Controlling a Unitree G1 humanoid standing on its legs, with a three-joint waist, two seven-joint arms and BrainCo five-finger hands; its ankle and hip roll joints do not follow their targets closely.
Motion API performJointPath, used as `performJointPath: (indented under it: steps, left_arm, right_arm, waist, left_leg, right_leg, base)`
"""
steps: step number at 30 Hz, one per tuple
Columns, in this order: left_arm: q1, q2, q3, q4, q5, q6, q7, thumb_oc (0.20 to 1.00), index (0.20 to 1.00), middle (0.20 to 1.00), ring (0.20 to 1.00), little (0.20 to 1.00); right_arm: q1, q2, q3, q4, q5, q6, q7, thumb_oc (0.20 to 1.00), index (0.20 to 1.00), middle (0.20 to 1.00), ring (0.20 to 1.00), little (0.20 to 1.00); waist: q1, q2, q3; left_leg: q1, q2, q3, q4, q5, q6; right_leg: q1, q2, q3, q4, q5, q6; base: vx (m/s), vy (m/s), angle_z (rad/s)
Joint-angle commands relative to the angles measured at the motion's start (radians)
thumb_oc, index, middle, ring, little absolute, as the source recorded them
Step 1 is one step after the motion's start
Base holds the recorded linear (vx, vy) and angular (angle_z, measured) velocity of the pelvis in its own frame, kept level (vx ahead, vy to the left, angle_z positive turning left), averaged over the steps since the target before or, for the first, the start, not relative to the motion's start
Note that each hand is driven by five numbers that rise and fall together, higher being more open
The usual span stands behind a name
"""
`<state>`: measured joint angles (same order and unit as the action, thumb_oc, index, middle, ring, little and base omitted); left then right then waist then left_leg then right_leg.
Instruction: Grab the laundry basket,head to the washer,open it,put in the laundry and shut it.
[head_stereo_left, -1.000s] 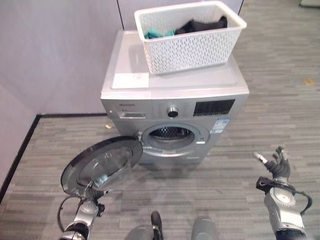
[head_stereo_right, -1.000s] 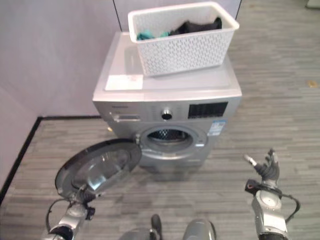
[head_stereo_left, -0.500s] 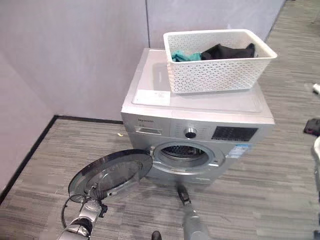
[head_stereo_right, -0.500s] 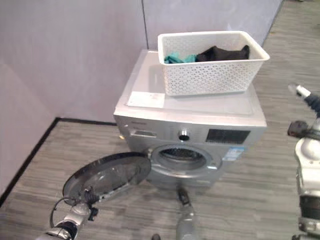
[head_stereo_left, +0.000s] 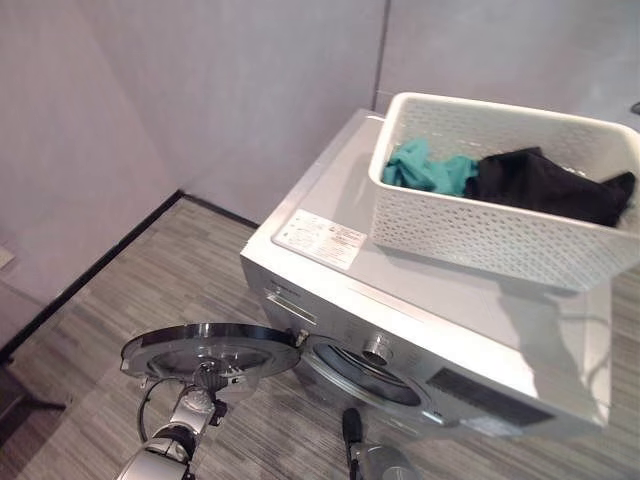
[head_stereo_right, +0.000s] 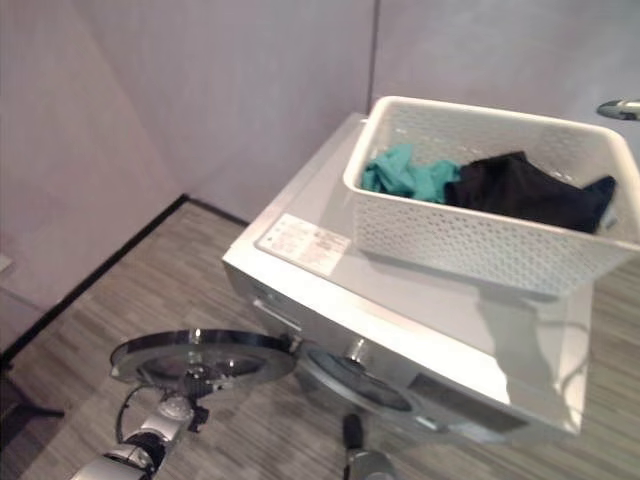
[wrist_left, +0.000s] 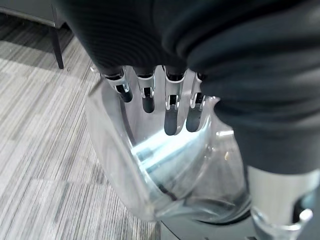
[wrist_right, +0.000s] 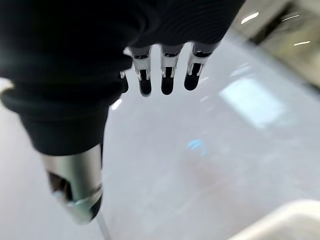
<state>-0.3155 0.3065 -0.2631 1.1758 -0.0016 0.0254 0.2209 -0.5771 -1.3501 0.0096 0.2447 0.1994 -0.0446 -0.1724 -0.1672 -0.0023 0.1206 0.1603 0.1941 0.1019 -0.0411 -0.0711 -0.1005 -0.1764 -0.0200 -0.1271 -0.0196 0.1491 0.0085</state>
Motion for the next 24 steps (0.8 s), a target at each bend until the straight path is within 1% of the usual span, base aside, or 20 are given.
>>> performJointPath:
  steps: [1, 2, 3, 5, 6, 7, 8, 11, 12, 13, 14, 17, 18, 19, 20, 24]
  left_arm:
    - [-0.032, 0.042, -0.041, -0.032, 0.000, -0.057, -0.035, 1.000, 1.000, 1.000, 1.000, 1.000]
    - [-0.026, 0.043, -0.052, -0.020, -0.006, -0.060, -0.051, 1.000, 1.000, 1.000, 1.000, 1.000]
    - [-0.026, 0.043, -0.052, -0.020, -0.006, -0.060, -0.051, 1.000, 1.000, 1.000, 1.000, 1.000]
    - [-0.015, 0.038, -0.047, -0.007, -0.012, -0.059, -0.066, 1.000, 1.000, 1.000, 1.000, 1.000]
    - [-0.009, 0.043, -0.045, 0.006, -0.021, -0.062, -0.079, 1.000, 1.000, 1.000, 1.000, 1.000]
    - [-0.001, 0.044, -0.039, 0.003, -0.024, -0.062, -0.088, 1.000, 1.000, 1.000, 1.000, 1.000]
    - [-0.001, 0.042, -0.037, 0.003, -0.024, -0.062, -0.088, 1.000, 1.000, 1.000, 1.000, 1.000]
    - [0.029, 0.043, -0.030, -0.018, -0.031, -0.065, -0.119, 1.000, 1.000, 1.000, 1.000, 1.000]
    - [0.037, 0.047, -0.028, -0.017, -0.035, -0.071, -0.125, 1.000, 1.000, 1.000, 1.000, 1.000]
    - [0.048, 0.049, -0.026, -0.010, -0.042, -0.078, -0.136, 1.000, 1.000, 1.000, 1.000, 1.000]
    - [0.049, 0.048, -0.025, -0.010, -0.042, -0.078, -0.136, 1.000, 1.000, 1.000, 1.000, 1.000]
    - [0.059, 0.058, -0.001, 0.027, -0.043, -0.077, -0.121, 1.000, 1.000, 1.000, 1.000, 1.000]
    - [0.057, 0.056, 0.013, 0.037, -0.051, -0.076, -0.113, 1.000, 1.000, 1.000, 1.000, 1.000]
    - [0.058, 0.056, 0.014, 0.037, -0.051, -0.076, -0.113, 1.000, 1.000, 1.000, 1.000, 1.000]
    - [0.058, 0.057, 0.035, 0.046, -0.072, -0.077, -0.103, 1.000, 1.000, 1.000, 1.000, 1.000]
    - [0.069, 0.060, 0.054, 0.054, -0.092, -0.080, -0.101, 1.000, 1.000, 1.000, 1.000, 1.000]
  right_arm:
    - [-0.069, 0.000, 0.121, 0.063, -0.010, 0.005, 0.096, 1.000, 1.000, 1.000, 1.000, 1.000]
    - [-0.177, -0.027, 0.265, 0.118, -0.007, 0.015, 0.157, 1.000, 1.000, 1.000, 1.000, 1.000]
    - [-0.177, -0.027, 0.265, 0.118, -0.007, 0.015, 0.157, 1.000, 1.000, 1.000, 1.000, 1.000]
    - [-0.298, -0.047, 0.411, 0.168, -0.019, 0.030, 0.202, 1.000, 1.000, 1.000, 1.000, 1.000]
    - [-0.358, -0.066, 0.506, 0.180, -0.020, 0.037, 0.262, 1.000, 1.000, 1.000, 1.000, 1.000]
    - [-0.372, -0.087, 0.553, 0.163, -0.013, 0.037, 0.301, 1.000, 1.000, 1.000, 1.000, 1.000]
    - [-0.380, -0.087, 0.562, 0.164, -0.013, 0.037, 0.301, 1.000, 1.000, 1.000, 1.000, 1.000]
    - [-0.361, -0.165, 0.605, 0.139, -0.016, 0.034, 0.362, 1.000, 1.000, 1.000, 1.000, 1.000]
    - [-0.363, -0.175, 0.622, 0.152, -0.025, 0.029, 0.376, 1.000, 1.000, 1.000, 1.000, 1.000]
    - [-0.387, -0.165, 0.661, 0.185, -0.033, 0.021, 0.389, 1.000, 1.000, 1.000, 1.000, 1.000]
    - [-0.394, -0.164, 0.668, 0.187, -0.033, 0.020, 0.389, 1.000, 1.000, 1.000, 1.000, 1.000]
    - [-0.513, -0.099, 0.773, 0.285, -0.067, 0.027, 0.400, 1.000, 1.000, 1.000, 1.000, 1.000]
    - [-0.529, -0.081, 0.786, 0.299, -0.072, 0.030, 0.397, 1.000, 1.000, 1.000, 1.000, 1.000]
    - [-0.533, -0.080, 0.790, 0.300, -0.072, 0.030, 0.397, 1.000, 1.000, 1.000, 1.000, 1.000]
    - [-0.548, -0.054, 0.790, 0.324, -0.076, 0.038, 0.387, 1.000, 1.000, 1.000, 1.000, 1.000]
    - [-0.579, -0.038, 0.804, 0.381, -0.076, 0.040, 0.380, 1.000, 1.000, 1.000, 1.000, 1.000]
  waist:
    - [0.002, -0.085, -0.067]
    - [0.011, -0.087, -0.071]
    - [0.011, -0.087, -0.071]
    - [0.008, -0.082, -0.074]
    - [0.007, -0.085, -0.074]
    - [0.002, -0.083, -0.074]
    - [0.001, -0.082, -0.074]
    - [-0.004, -0.082, -0.071]
    - [-0.003, -0.083, -0.070]
    - [-0.002, -0.083, -0.071]
    - [-0.003, -0.082, -0.071]
    - [0.006, -0.082, -0.071]
    - [0.008, -0.079, -0.069]
    - [0.008, -0.078, -0.070]
    - [0.013, -0.076, -0.066]
    - [0.020, -0.071, -0.063]
  left_leg:
    - [-0.011, -0.006, -0.006, 0.056, -0.042, -0.009]
    - [-0.007, -0.006, -0.001, 0.040, -0.035, -0.014]
    - [-0.007, -0.006, -0.001, 0.040, -0.035, -0.014]
    - [0.001, -0.007, 0.004, 0.025, -0.036, -0.016]
    - [0.003, -0.008, 0.006, 0.017, -0.032, -0.017]
    - [0.006, -0.008, 0.007, 0.012, -0.030, -0.018]
    - [0.006, -0.008, 0.008, 0.011, -0.030, -0.018]
    - [0.012, -0.007, 0.009, -0.003, -0.028, -0.023]
    - [0.014, -0.006, 0.008, -0.008, -0.028, -0.025]
    - [0.017, -0.006, 0.009, -0.013, -0.030, -0.026]
    - [0.017, -0.006, 0.009, -0.013, -0.030, -0.026]
    - [0.026, -0.006, 0.014, -0.018, -0.029, -0.025]
    - [0.026, -0.005, 0.014, -0.018, -0.027, -0.026]
    - [0.026, -0.005, 0.014, -0.018, -0.027, -0.026]
    - [0.021, -0.003, 0.011, -0.016, -0.018, -0.028]
    - [0.008, 0.004, 0.003, -0.012, 0.003, -0.035]
  right_leg:
    - [-0.042, -0.152, 0.115, 0.103, -0.064, 0.170]
    - [-0.043, -0.151, 0.114, 0.098, -0.066, 0.170]
    - [-0.043, -0.151, 0.114, 0.098, -0.066, 0.170]
    - [-0.048, -0.149, 0.119, 0.096, -0.063, 0.170]
    - [-0.056, -0.147, 0.123, 0.103, -0.062, 0.169]
    - [-0.060, -0.148, 0.125, 0.108, -0.063, 0.169]
    - [-0.060, -0.148, 0.125, 0.109, -0.064, 0.169]
    - [-0.064, -0.151, 0.124, 0.114, -0.064, 0.169]
    - [-0.065, -0.151, 0.125, 0.113, -0.064, 0.170]
    - [-0.068, -0.150, 0.127, 0.112, -0.061, 0.172]
    - [-0.068, -0.150, 0.128, 0.112, -0.061, 0.172]
    - [-0.078, -0.143, 0.135, 0.107, -0.053, 0.172]
    - [-0.081, -0.142, 0.136, 0.107, -0.053, 0.172]
    - [-0.082, -0.142, 0.136, 0.107, -0.053, 0.172]
    - [-0.086, -0.139, 0.136, 0.107, -0.054, 0.170]
    - [-0.090, -0.135, 0.129, 0.106, -0.060, 0.165]
  base:
    - [0.02, 0.001, -0.13]
    - [0.01, 0.003, -0.14]
    - [0.01, 0.009, -0.16]
    - [0.01, 0.035, -0.23]
    - [0.00, 0.055, -0.20]
    - [0.00, 0.041, -0.13]
    - [0.00, 0.000, 0.00]
    - [0.00, 0.010, 0.00]
    - [0.00, 0.000, 0.00]
    - [0.00, 0.000, 0.00]
    - [0.01, 0.008, -0.05]
    - [0.02, -0.014, -0.11]
    - [0.02, -0.019, -0.16]
    - [0.01, -0.022, -0.17]
    - [0.01, -0.016, -0.13]
    - [0.02, -0.046, -0.02]
